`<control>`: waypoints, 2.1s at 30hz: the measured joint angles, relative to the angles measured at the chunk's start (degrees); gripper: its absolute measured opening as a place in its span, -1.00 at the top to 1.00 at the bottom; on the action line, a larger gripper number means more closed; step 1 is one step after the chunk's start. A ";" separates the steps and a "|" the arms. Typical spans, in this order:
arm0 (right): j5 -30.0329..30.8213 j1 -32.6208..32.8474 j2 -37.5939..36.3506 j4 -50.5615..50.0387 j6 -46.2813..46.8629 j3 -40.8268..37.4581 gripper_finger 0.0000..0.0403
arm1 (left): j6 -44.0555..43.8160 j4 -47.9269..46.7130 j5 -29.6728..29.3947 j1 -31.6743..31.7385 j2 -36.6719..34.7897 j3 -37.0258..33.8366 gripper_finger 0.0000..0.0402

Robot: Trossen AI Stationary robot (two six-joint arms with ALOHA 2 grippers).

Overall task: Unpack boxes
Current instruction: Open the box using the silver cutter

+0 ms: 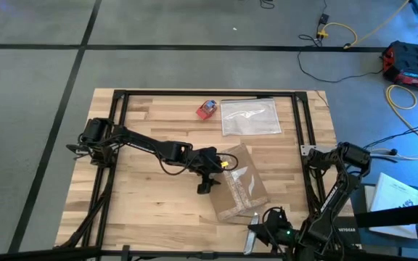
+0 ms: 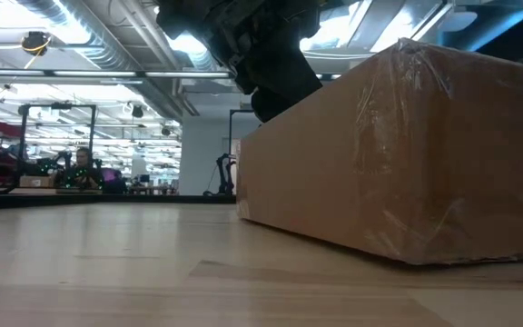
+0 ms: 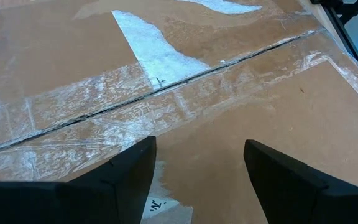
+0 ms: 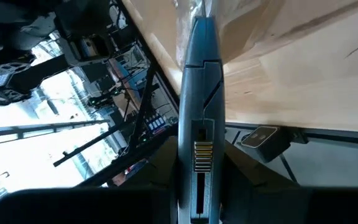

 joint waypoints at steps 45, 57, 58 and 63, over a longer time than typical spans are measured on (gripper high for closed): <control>-2.34 -1.39 -0.02 3.21 -6.65 0.04 0.70 | 0.00 -0.04 -0.03 -0.02 0.00 0.00 -0.16; -4.79 -1.37 -0.02 3.55 -6.96 0.04 0.70 | 0.00 -0.02 -0.01 0.00 0.00 0.00 -0.16; -4.71 -1.31 -0.02 3.95 -6.85 0.04 0.70 | 0.00 -0.02 0.01 0.00 0.00 0.00 -0.16; -3.15 -0.96 0.02 6.03 -7.41 0.04 0.70 | 0.00 -0.02 0.01 0.00 0.02 0.00 -0.16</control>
